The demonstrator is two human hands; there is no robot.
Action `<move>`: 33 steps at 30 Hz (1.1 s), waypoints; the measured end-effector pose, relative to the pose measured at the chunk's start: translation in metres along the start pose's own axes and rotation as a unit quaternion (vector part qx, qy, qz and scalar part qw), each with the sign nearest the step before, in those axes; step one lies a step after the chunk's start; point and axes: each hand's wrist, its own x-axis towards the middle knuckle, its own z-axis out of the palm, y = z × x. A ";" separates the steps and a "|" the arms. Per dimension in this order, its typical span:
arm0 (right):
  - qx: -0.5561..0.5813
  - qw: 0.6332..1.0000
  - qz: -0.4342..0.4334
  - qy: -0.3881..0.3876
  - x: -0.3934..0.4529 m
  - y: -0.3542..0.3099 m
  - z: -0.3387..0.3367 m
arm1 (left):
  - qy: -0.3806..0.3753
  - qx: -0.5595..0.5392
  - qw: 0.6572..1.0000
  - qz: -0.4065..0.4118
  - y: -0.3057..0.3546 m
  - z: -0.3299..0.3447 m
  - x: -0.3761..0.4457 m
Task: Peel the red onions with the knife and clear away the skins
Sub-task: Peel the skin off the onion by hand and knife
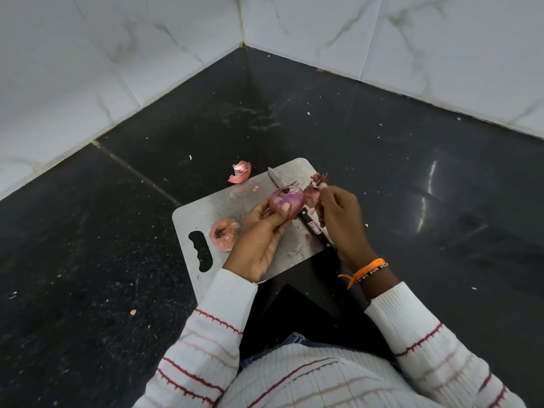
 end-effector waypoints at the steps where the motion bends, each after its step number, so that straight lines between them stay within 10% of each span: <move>1: 0.009 1.000 0.008 -0.007 -0.001 -0.002 0.000 | 0.001 0.006 1.000 0.003 0.000 0.000 0.000; 27: 0.073 0.996 0.040 -0.016 0.000 -0.003 0.001 | -0.014 0.027 0.999 0.025 -0.003 0.000 0.001; 33: -0.063 0.996 -0.062 -0.019 -0.006 0.001 0.012 | -0.013 0.041 0.999 0.030 -0.004 0.004 -0.002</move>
